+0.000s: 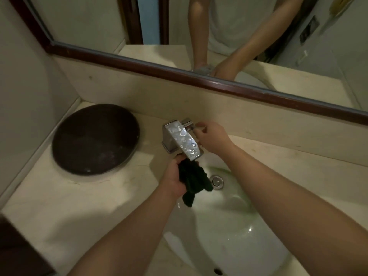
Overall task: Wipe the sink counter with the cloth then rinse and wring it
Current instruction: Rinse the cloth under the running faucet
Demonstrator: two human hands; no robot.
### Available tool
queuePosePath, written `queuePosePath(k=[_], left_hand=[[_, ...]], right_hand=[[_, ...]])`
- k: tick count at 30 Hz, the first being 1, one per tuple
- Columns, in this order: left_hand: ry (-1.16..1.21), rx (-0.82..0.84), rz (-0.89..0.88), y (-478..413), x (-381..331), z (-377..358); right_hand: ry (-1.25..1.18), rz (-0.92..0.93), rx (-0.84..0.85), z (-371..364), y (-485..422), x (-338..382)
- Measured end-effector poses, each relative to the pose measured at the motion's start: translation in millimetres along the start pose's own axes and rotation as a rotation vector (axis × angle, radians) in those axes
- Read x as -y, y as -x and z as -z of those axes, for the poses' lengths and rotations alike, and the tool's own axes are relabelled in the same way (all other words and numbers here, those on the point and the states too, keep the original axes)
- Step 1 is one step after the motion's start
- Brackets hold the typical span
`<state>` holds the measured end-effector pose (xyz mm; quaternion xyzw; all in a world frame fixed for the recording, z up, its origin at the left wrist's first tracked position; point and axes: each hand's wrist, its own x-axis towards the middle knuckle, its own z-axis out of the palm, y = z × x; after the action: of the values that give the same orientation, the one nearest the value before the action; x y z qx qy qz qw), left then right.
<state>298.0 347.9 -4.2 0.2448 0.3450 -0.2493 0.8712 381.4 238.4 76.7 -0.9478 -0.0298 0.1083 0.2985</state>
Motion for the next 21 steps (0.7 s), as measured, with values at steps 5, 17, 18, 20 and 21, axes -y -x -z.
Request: queuePosePath(k=[5, 17, 18, 20, 21], left_hand=[[-0.084, 0.055, 0.012, -19.8, -12.7, -2.8], [0.068, 0.004, -0.090, -30.1, 0.2, -12.0], [0.074, -0.012, -0.094, -31.4, 1.1, -13.2], [0.031, -0.061, -0.105, -33.7, 1.1, -16.6], [0.004, -0.083, -0.112, -37.4, 0.1, -15.2]], right_hand=[[0.196, 0.155, -0.041, -7.9, -20.7, -13.8], [-1.120, -1.021, 0.105, -92.5, 51.6, -64.1], [-1.254, -1.034, 0.202, -99.9, 57.0, -62.9], [-1.491, -0.965, 0.226, -103.7, 62.9, -53.9], [-1.537, -0.908, 0.153, -102.9, 63.0, -50.2]])
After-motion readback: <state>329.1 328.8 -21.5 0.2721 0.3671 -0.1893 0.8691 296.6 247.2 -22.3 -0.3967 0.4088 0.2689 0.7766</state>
